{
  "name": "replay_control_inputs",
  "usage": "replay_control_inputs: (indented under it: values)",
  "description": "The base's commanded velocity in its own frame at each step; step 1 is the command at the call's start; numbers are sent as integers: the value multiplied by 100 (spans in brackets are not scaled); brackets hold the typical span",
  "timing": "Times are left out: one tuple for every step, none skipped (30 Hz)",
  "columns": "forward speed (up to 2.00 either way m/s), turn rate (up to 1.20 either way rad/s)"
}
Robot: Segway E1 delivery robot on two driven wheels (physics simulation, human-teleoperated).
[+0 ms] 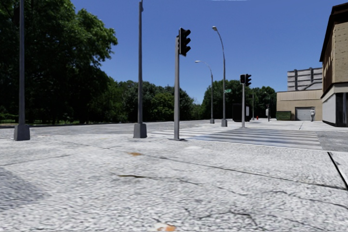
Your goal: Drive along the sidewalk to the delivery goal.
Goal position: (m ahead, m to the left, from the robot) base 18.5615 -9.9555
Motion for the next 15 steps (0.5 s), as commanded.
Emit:
replay_control_inputs:
  values:
    - [200,-41]
    - [200,-41]
    - [200,-41]
    - [200,-41]
    - [200,-41]
    - [200,-41]
    - [200,-41]
    - [200,-41]
    - [200,-41]
    - [200,-41]
    - [200,-41]
    - [200,-41]
    - [200,-41]
    - [200,-41]
    - [200,-41]
